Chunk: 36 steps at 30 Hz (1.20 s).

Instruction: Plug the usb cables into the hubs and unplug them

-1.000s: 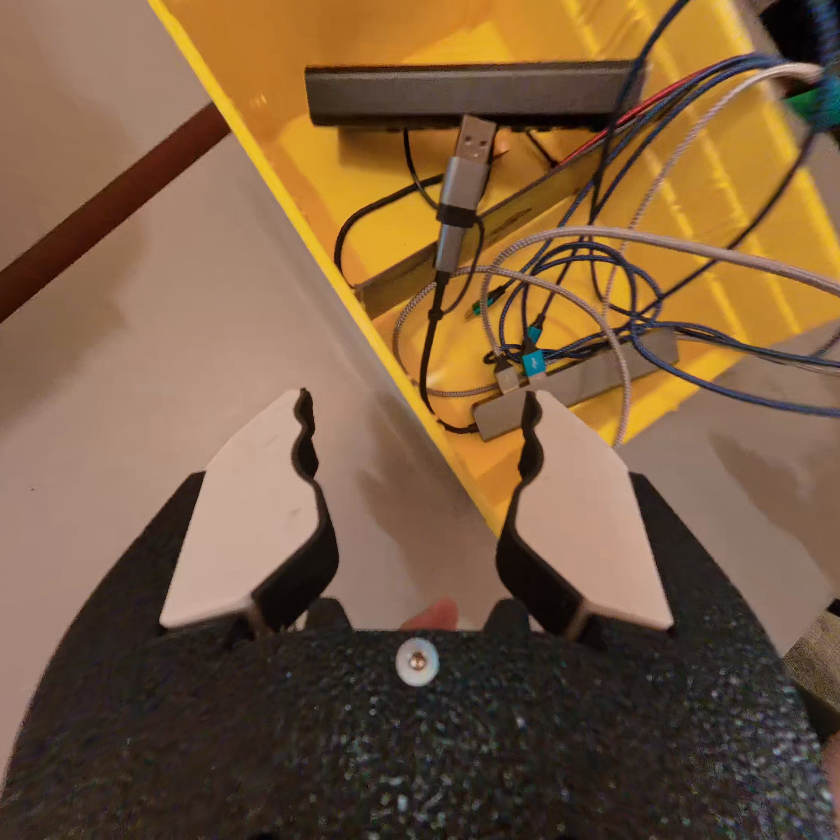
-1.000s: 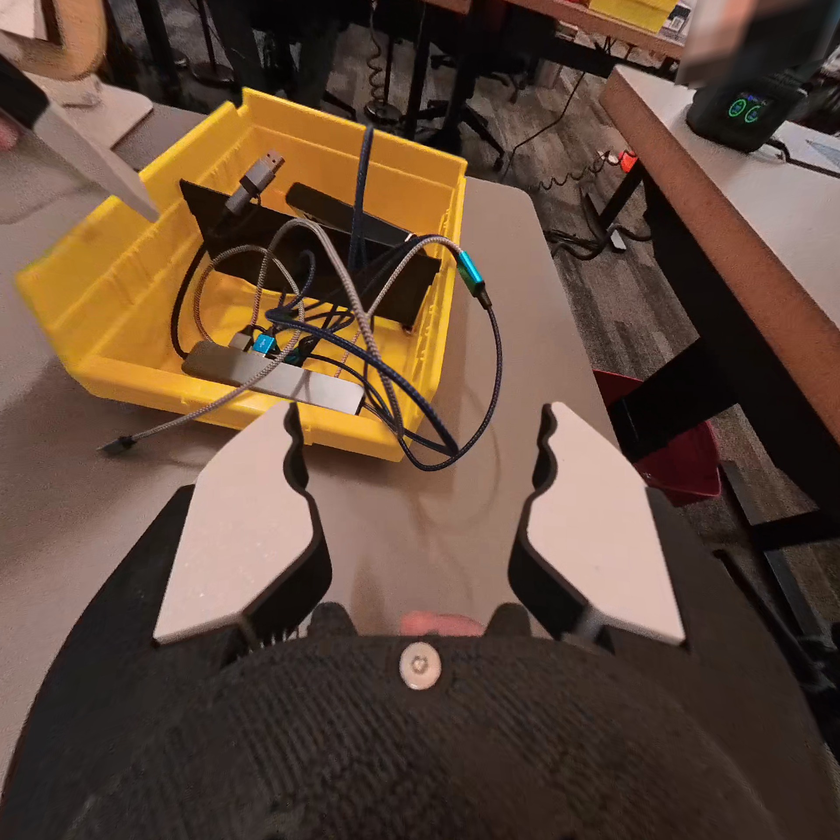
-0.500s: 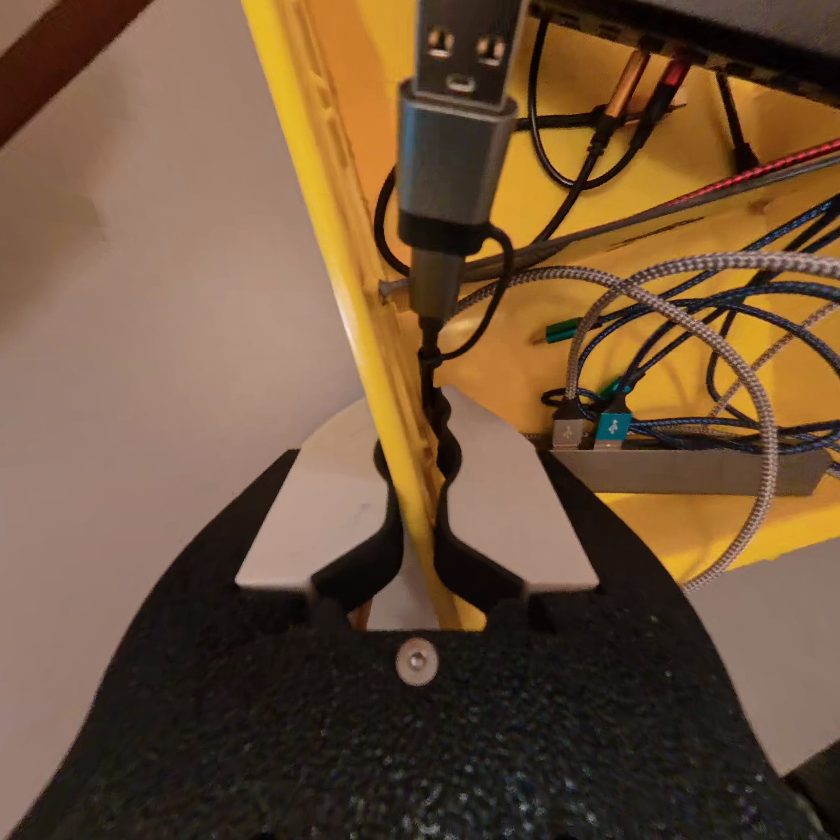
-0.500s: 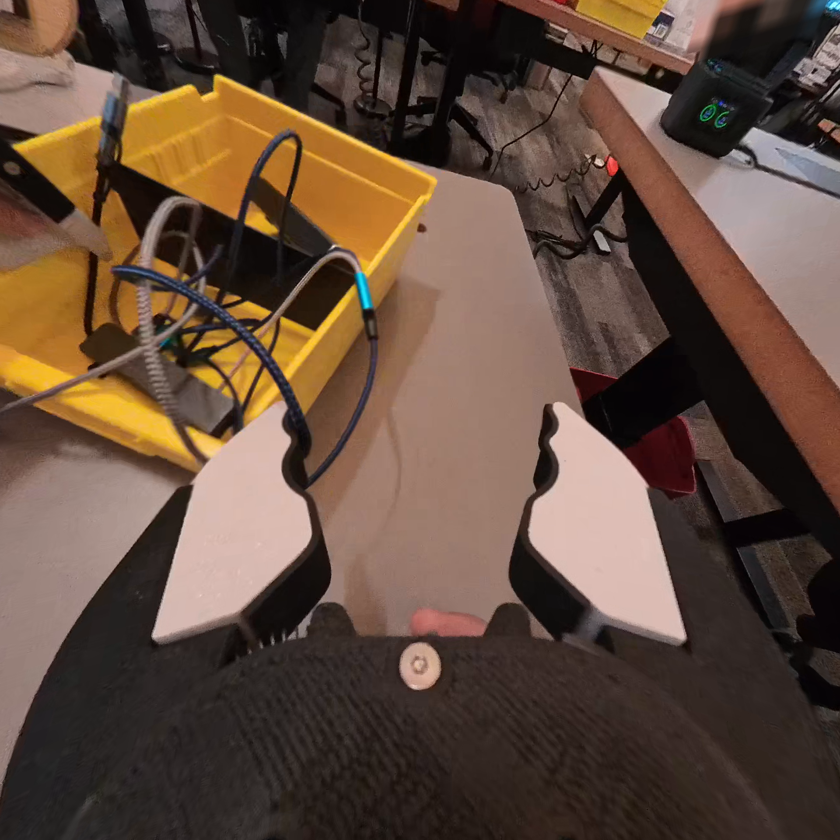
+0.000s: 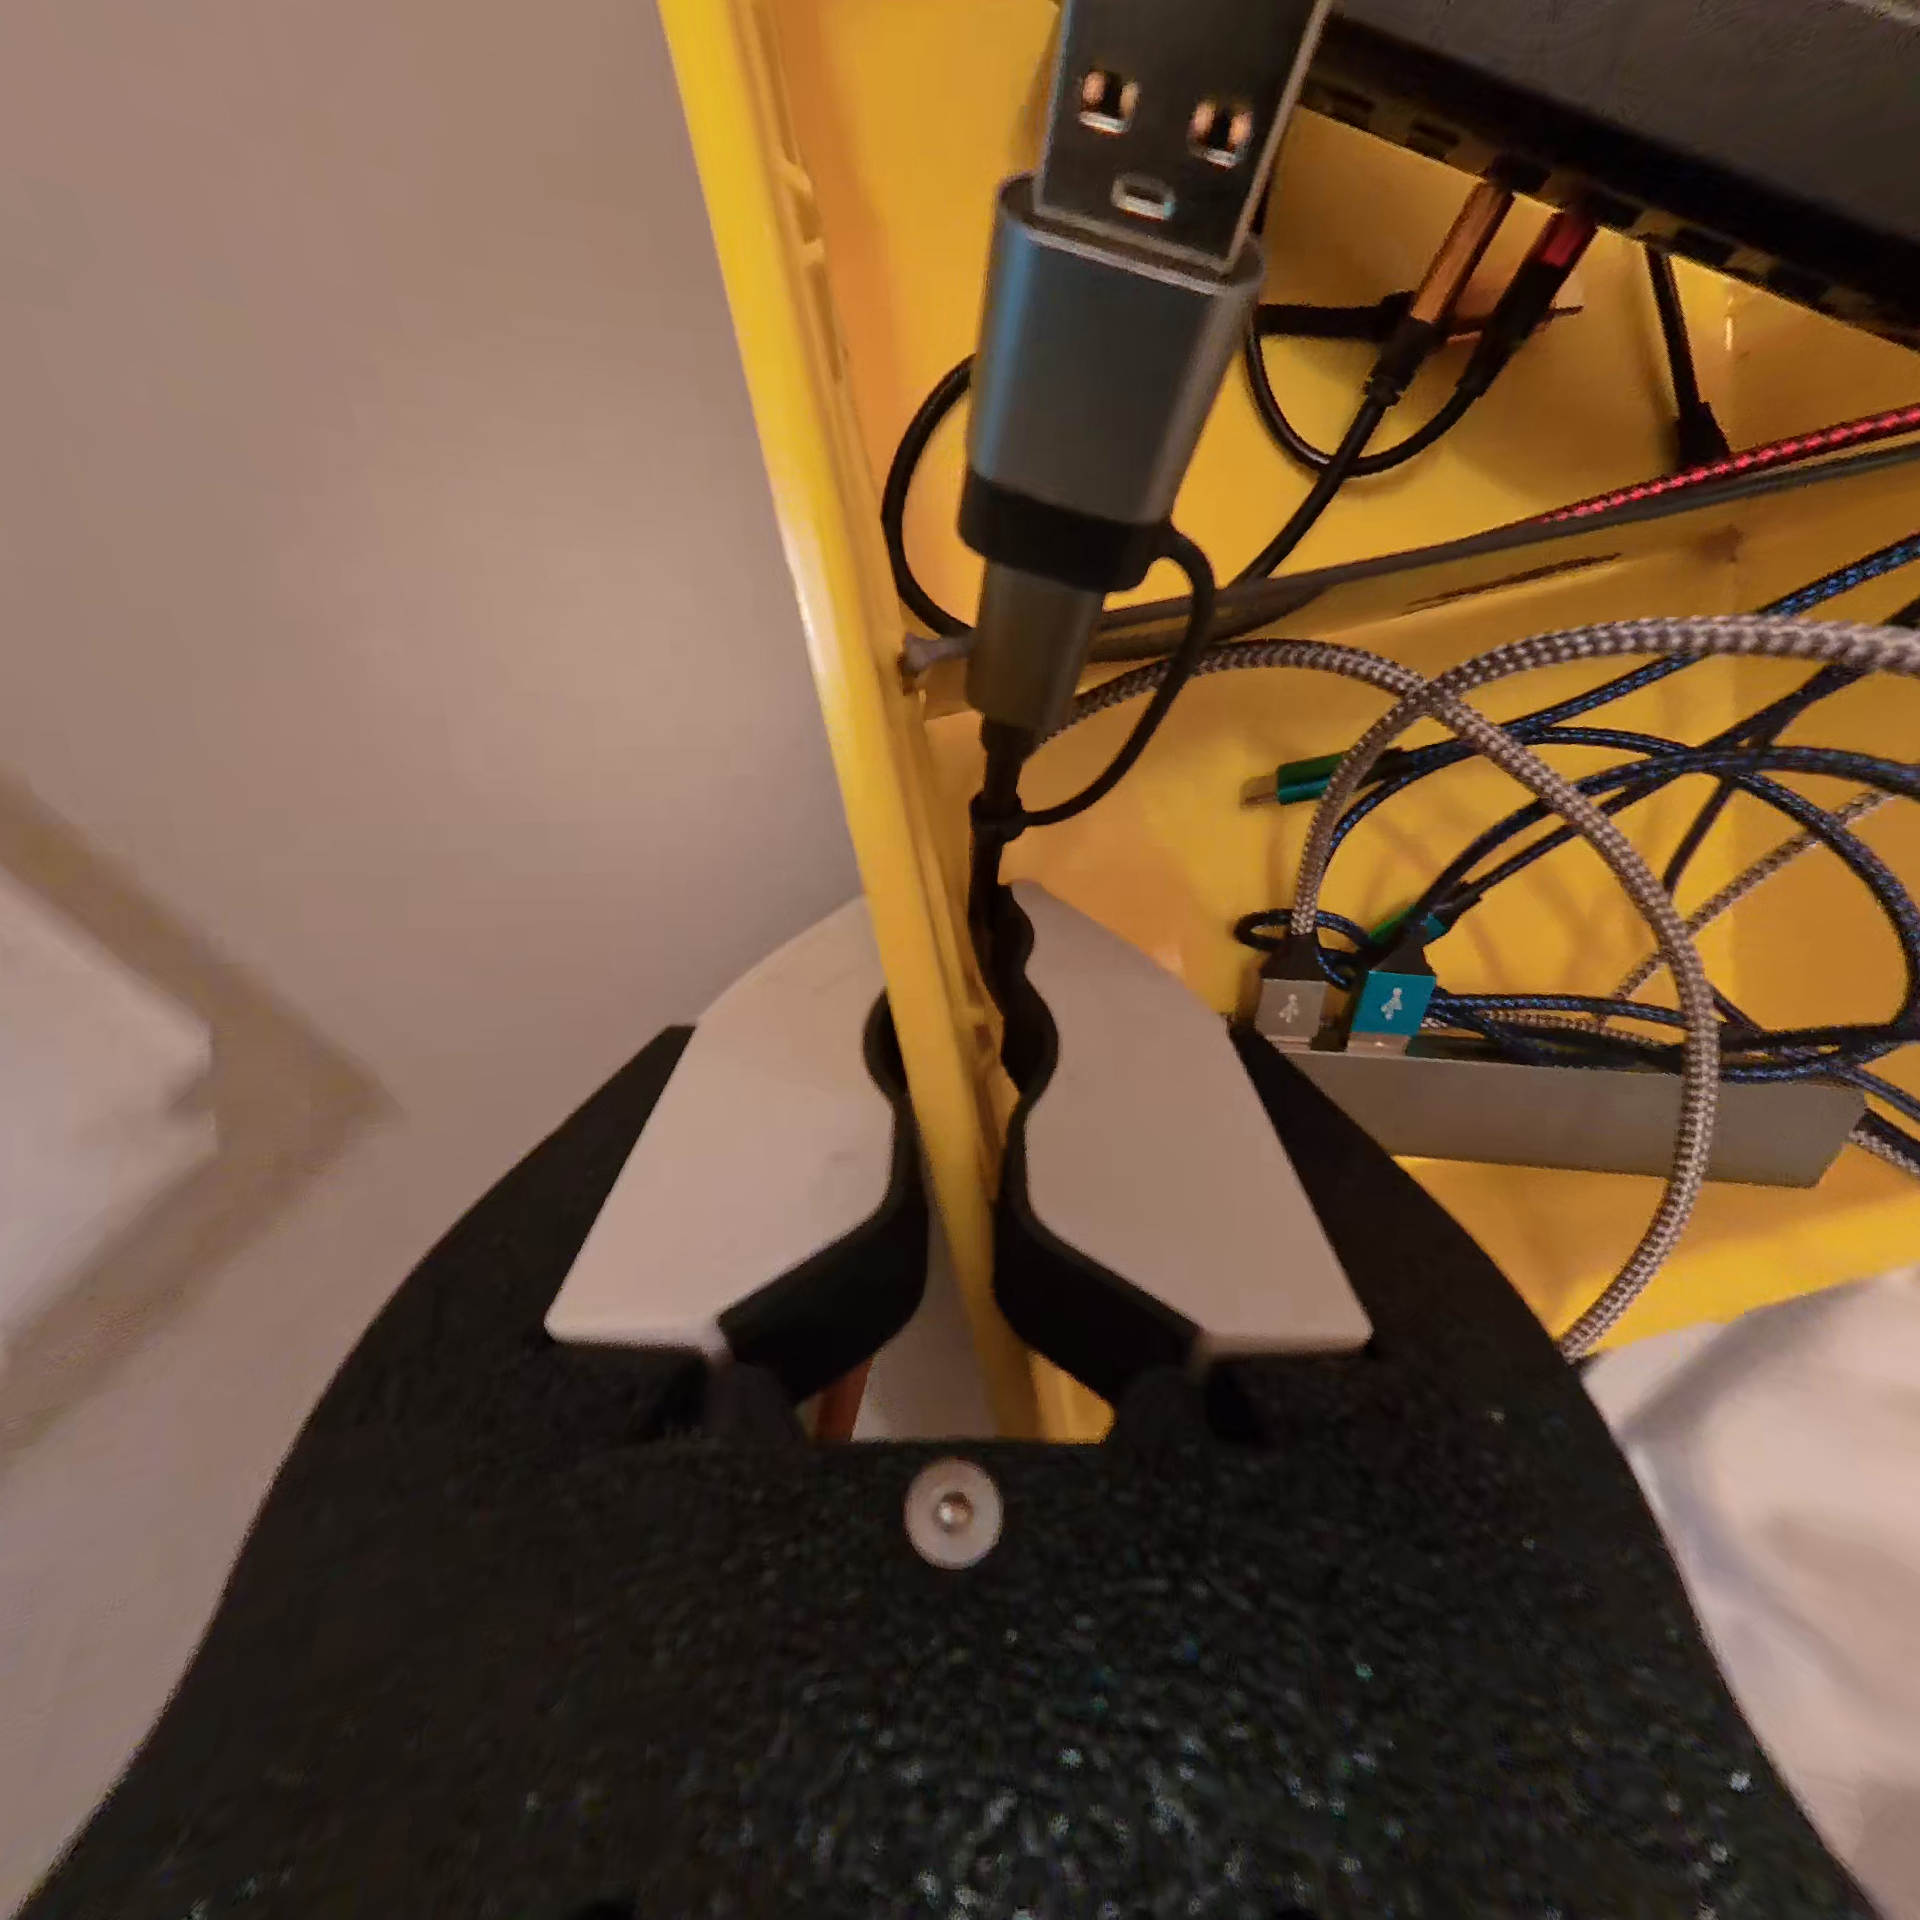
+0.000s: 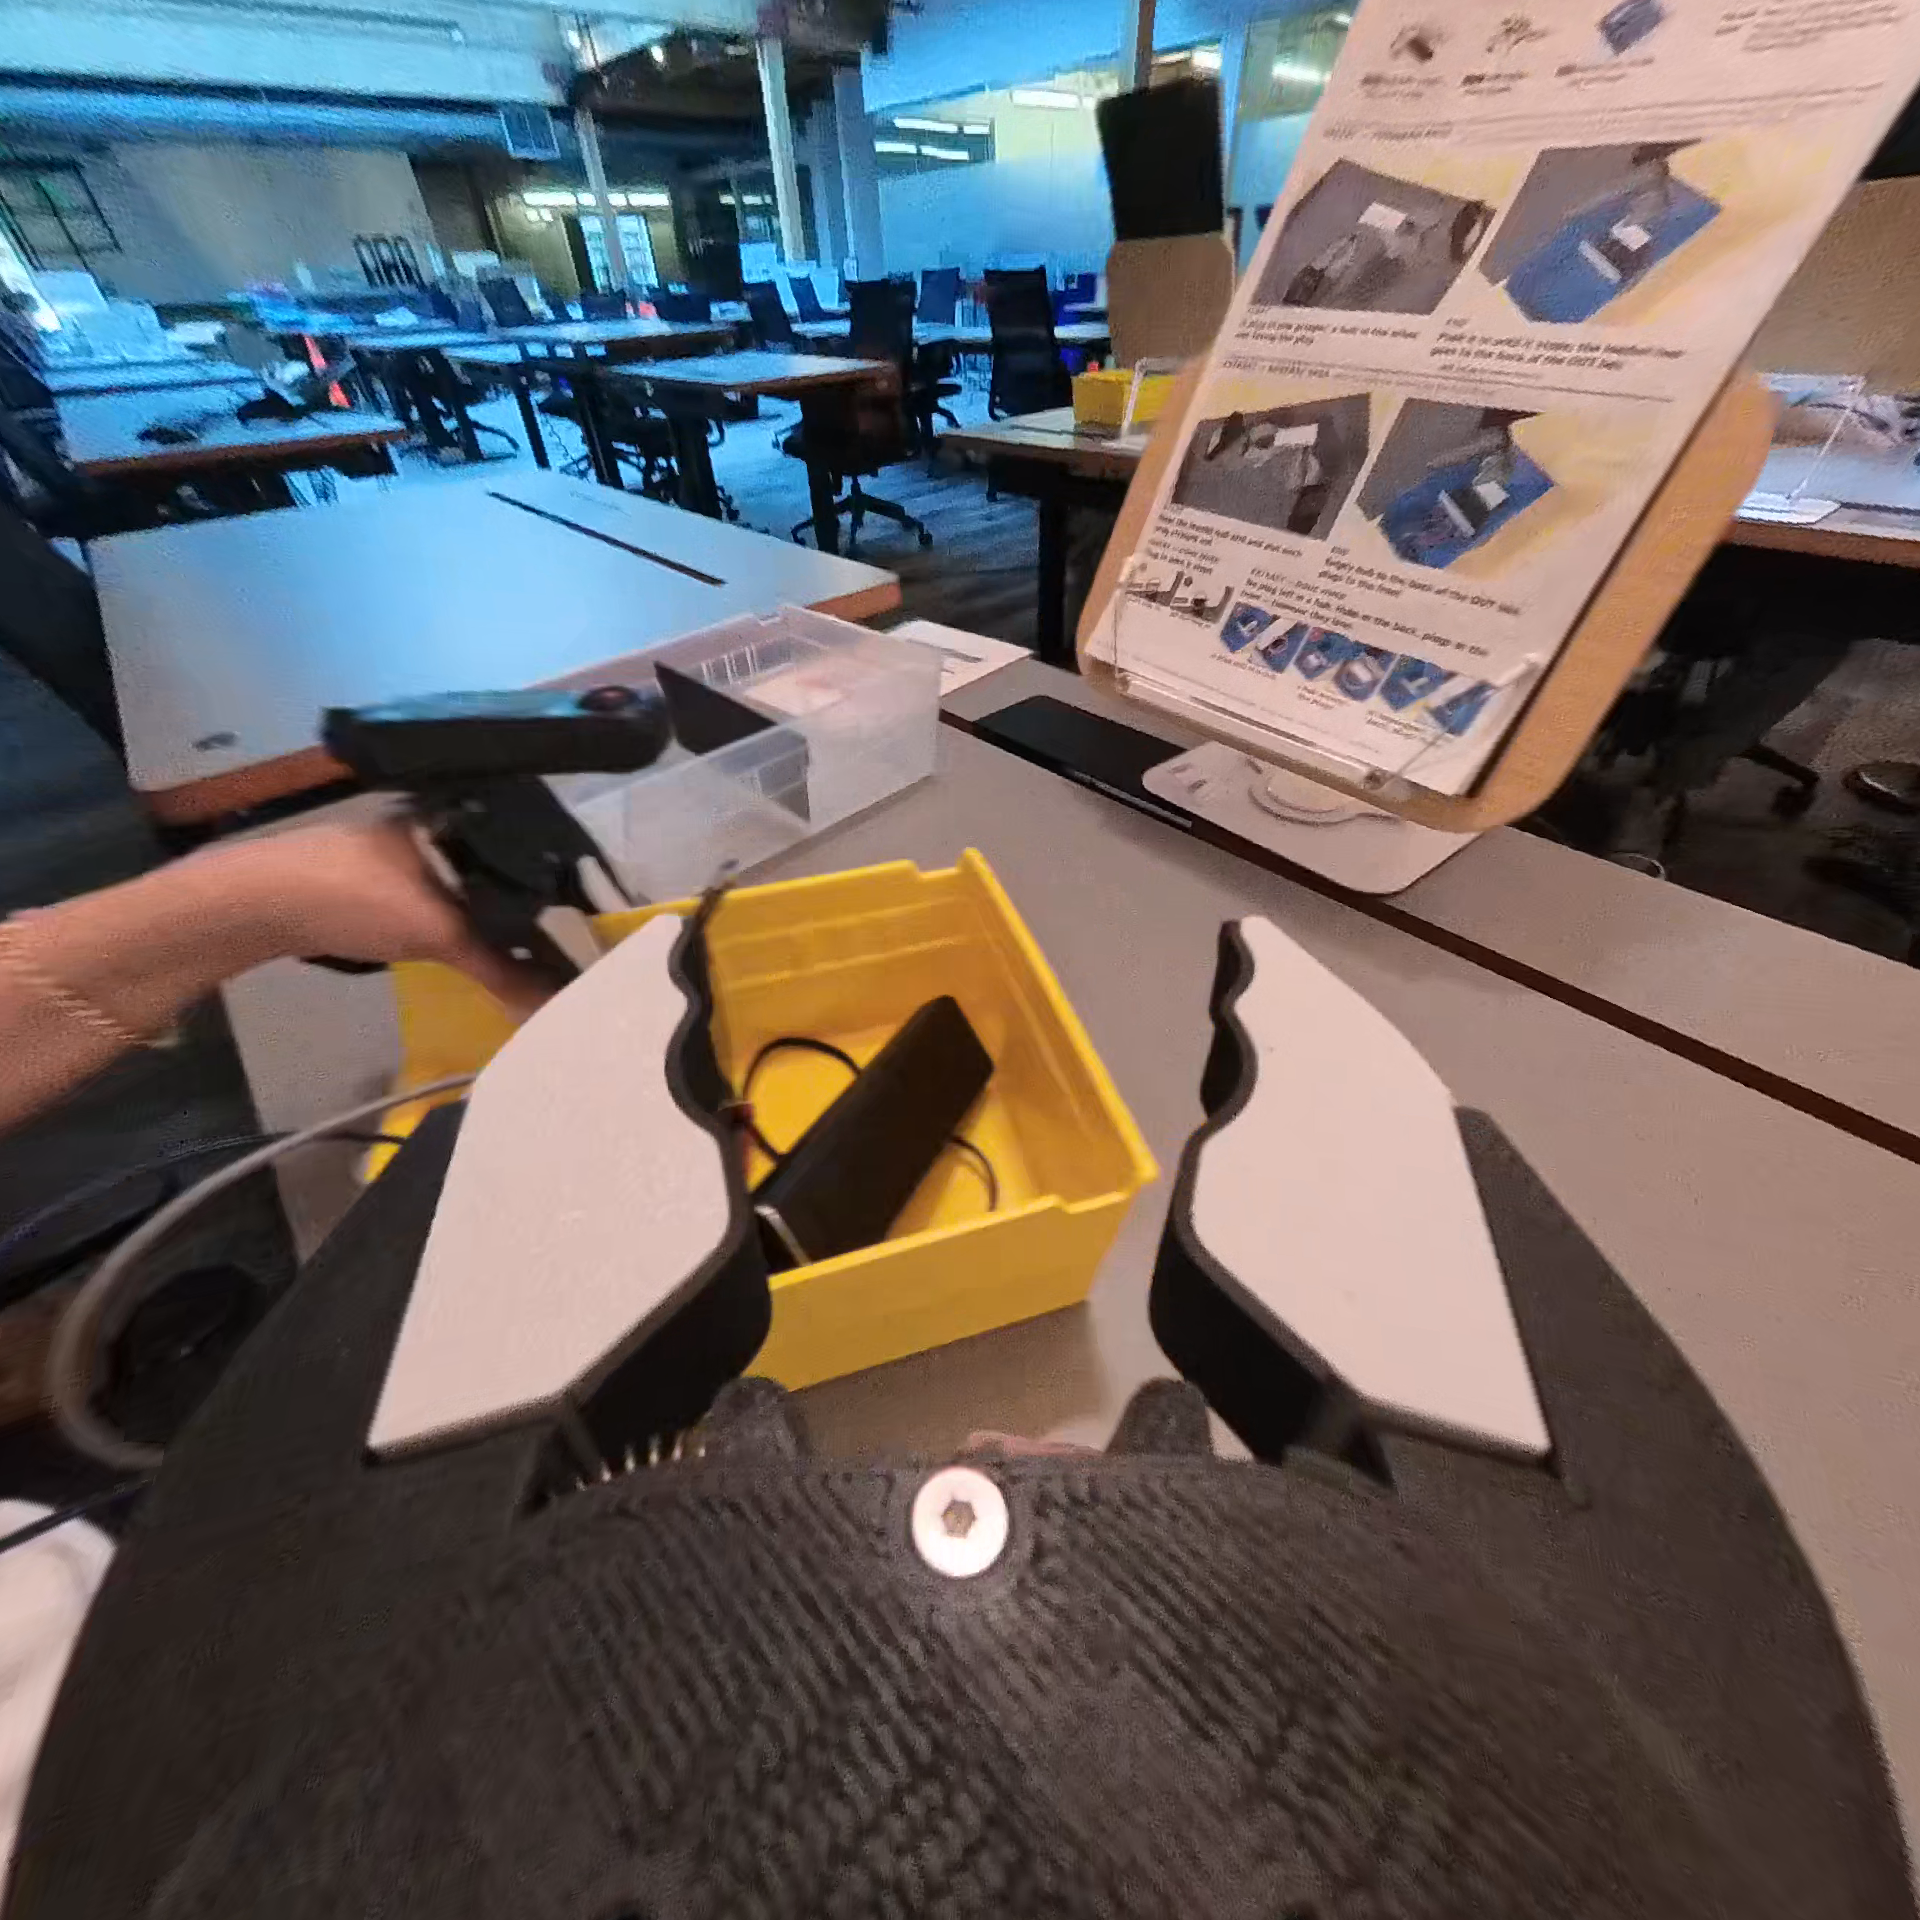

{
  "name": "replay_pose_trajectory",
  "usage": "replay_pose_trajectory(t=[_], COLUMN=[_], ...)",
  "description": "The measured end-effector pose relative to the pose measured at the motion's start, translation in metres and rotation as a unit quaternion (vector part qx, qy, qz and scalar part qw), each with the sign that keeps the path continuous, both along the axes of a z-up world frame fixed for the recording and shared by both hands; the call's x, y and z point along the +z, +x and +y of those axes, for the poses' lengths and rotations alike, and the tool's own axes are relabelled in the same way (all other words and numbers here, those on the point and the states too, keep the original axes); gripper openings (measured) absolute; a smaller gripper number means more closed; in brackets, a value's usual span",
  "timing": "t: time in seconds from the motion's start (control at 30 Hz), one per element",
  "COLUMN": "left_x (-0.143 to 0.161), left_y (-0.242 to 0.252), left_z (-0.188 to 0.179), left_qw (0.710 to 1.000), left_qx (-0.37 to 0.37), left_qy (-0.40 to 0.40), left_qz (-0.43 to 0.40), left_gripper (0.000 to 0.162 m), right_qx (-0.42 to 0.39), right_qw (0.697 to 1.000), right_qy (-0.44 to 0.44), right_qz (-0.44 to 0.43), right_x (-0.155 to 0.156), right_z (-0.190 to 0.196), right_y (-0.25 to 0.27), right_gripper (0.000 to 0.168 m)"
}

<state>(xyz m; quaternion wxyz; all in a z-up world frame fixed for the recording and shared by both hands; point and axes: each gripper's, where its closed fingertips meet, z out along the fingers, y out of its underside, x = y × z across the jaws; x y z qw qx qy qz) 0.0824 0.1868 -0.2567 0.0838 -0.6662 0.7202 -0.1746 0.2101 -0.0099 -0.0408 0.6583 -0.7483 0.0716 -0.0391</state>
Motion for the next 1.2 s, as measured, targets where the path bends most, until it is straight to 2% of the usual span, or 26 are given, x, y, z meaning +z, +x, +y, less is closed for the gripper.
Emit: replay_pose_trajectory(t=[0.1, 0.27, 0.37, 0.5, 0.57, 0.63, 0.67, 0.7, 0.77, 0.83, 0.9, 1.03, 1.2], left_x=[0.001, 0.001, 0.002, 0.002, 0.002, 0.002, 0.003, 0.003, 0.003, 0.003, 0.003, 0.003, 0.003], left_y=[-0.073, -0.165, -0.206, -0.249, -0.267, -0.285, -0.293, -0.301, -0.317, -0.331, -0.344, -0.359, -0.351], left_z=[0.018, 0.043, 0.056, 0.078, 0.089, 0.102, 0.108, 0.114, 0.128, 0.141, 0.153, 0.177, 0.2], left_qw=[0.999, 0.997, 0.994, 0.986, 0.981, 0.974, 0.971, 0.967, 0.96, 0.952, 0.945, 0.938, 0.941], left_qx=[0.031, 0.073, 0.11, 0.165, 0.194, 0.224, 0.238, 0.253, 0.279, 0.304, 0.325, 0.347, 0.336], left_qy=[-0.004, -0.008, -0.011, -0.013, -0.013, -0.013, -0.013, -0.013, -0.013, -0.013, -0.014, -0.016, -0.028], left_qz=[0.006, 0.014, 0.014, 0.013, 0.013, 0.013, 0.014, 0.015, 0.016, 0.017, 0.017, 0.02, 0.03], left_gripper=[0.009, 0.008, 0.008, 0.009, 0.009, 0.009, 0.009, 0.009, 0.009, 0.009, 0.009, 0.008, 0.009], right_qx=[0.016, 0.066, 0.072, 0.087, 0.074, 0.071, 0.078, 0.087, 0.057, 0.005, -0.009, 0.034, 0.008], right_qw=[0.998, 0.99, 0.974, 0.95, 0.95, 0.941, 0.932, 0.926, 0.928, 0.931, 0.934, 0.933, 0.934], right_qy=[-0.056, -0.108, -0.19, -0.253, -0.265, -0.304, -0.331, -0.35, -0.361, -0.363, -0.354, -0.356, -0.357], right_qz=[0.011, 0.057, 0.096, 0.16, 0.151, 0.133, 0.125, 0.111, 0.073, 0.039, 0.051, 0.026, 0.008], right_x=[-0.023, -0.052, -0.094, -0.139, -0.153, -0.172, -0.183, -0.192, -0.202, -0.204, -0.203, -0.2, -0.186], right_z=[0.076, 0.235, 0.315, 0.378, 0.397, 0.407, 0.409, 0.409, 0.41, 0.405, 0.394, 0.353, 0.248], right_y=[-0.009, -0.039, -0.06, -0.097, -0.103, -0.108, -0.112, -0.115, -0.102, -0.074, -0.05, -0.02, 0.021], right_gripper=[0.095, 0.092, 0.095, 0.089, 0.084, 0.1, 0.099, 0.09, 0.079, 0.047, 0.025, 0.021, 0.021])
